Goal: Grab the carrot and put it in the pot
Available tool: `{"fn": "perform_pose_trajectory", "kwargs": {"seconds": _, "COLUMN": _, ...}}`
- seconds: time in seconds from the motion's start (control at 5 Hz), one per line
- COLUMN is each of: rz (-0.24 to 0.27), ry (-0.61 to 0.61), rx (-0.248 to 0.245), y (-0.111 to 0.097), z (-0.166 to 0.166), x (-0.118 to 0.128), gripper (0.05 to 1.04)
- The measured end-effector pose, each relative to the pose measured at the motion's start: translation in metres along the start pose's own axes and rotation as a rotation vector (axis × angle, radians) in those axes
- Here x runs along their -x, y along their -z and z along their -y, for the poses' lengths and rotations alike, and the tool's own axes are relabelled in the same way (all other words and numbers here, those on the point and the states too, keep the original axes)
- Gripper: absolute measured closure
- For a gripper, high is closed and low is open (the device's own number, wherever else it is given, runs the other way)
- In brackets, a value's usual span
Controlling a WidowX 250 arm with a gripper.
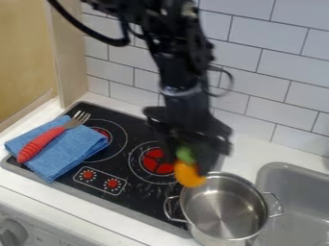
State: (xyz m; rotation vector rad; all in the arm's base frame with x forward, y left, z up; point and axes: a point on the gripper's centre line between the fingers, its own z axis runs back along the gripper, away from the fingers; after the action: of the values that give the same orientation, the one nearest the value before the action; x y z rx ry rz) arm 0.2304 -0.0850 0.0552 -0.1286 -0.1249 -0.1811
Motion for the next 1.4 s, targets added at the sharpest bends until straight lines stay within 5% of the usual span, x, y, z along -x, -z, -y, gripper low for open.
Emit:
{"fn": "perform_pose_trajectory", "kwargs": {"seconds": 0.6, "rz": -0.002, "ry": 0.130, "rx": 0.010, "y": 0.010, "z": 0.042, "x": 0.001, "gripper": 0.493}}
{"fn": "perform_pose_trajectory", "kwargs": {"seconds": 1.4, "rz": -0.076, "ry": 0.126, "rx": -0.032, "y": 0.038, "z": 0.035, "x": 0.004, "gripper": 0.493}}
